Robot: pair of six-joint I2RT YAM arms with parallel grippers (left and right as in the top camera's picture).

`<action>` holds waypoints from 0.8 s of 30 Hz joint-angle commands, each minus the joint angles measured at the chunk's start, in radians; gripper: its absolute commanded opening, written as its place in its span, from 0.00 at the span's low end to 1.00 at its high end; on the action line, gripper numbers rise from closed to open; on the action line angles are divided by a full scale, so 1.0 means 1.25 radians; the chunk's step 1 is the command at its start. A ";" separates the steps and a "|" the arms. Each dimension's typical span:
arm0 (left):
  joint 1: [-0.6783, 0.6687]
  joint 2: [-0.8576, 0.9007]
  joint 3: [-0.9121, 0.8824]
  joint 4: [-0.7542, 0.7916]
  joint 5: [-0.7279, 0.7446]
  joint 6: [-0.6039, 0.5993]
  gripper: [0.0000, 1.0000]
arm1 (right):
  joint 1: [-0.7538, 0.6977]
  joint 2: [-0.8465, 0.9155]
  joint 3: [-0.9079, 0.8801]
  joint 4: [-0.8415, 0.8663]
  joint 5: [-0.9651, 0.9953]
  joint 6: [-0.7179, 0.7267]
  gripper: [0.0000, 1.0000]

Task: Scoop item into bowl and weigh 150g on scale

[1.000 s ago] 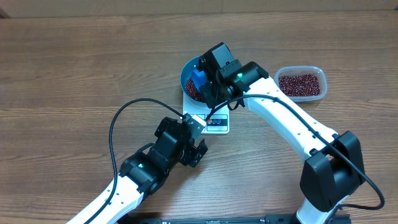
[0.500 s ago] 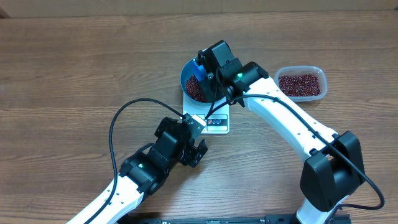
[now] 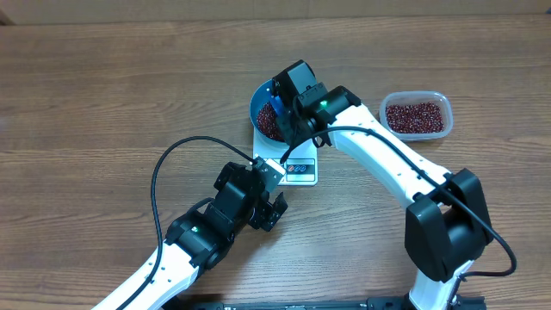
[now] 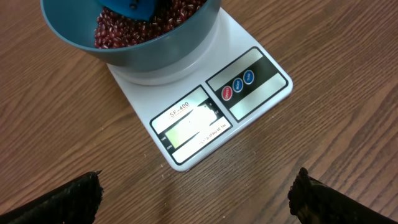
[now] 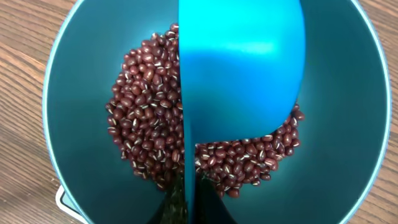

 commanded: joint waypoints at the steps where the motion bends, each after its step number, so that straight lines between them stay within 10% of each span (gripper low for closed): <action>1: 0.003 -0.008 -0.005 0.000 0.000 0.009 1.00 | -0.002 0.003 -0.004 -0.002 0.013 -0.002 0.04; 24: 0.004 -0.008 -0.005 0.000 0.001 0.009 1.00 | -0.083 -0.020 0.107 -0.109 -0.213 0.050 0.04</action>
